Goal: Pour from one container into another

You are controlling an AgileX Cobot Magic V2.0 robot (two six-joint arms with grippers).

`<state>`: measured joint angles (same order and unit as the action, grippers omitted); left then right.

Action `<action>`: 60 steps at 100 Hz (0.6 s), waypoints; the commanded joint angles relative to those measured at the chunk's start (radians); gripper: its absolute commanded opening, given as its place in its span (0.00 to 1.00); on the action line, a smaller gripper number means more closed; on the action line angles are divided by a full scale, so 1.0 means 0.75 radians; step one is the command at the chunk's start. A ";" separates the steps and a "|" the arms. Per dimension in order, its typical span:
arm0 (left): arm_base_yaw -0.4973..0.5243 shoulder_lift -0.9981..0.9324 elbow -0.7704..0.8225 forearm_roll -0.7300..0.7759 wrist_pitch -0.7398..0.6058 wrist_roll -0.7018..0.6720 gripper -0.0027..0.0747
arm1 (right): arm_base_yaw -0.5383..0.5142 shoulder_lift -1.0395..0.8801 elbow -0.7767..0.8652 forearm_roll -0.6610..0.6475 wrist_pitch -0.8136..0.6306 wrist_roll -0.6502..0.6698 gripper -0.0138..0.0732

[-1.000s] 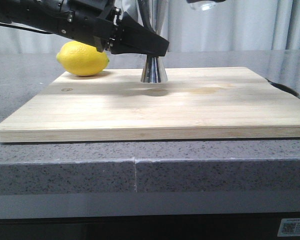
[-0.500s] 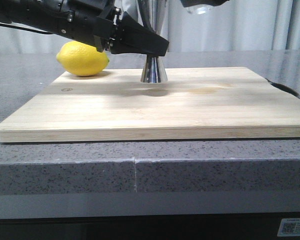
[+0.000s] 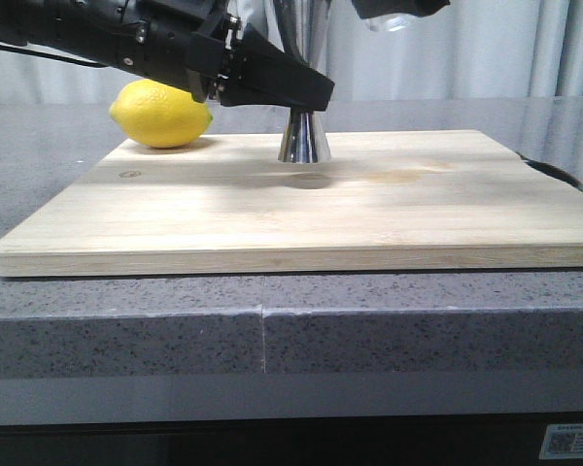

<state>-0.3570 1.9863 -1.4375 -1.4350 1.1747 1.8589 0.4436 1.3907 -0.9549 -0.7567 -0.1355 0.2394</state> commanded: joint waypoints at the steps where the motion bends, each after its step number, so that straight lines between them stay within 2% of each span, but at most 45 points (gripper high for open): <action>1: -0.015 -0.066 -0.038 -0.100 0.126 -0.015 0.02 | 0.000 -0.054 -0.048 -0.005 -0.068 -0.002 0.45; 60: -0.019 -0.066 -0.038 -0.100 0.126 -0.018 0.02 | 0.000 -0.054 -0.048 -0.040 -0.062 -0.002 0.44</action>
<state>-0.3570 1.9863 -1.4375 -1.4350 1.1747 1.8567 0.4436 1.3907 -0.9549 -0.7810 -0.1305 0.2394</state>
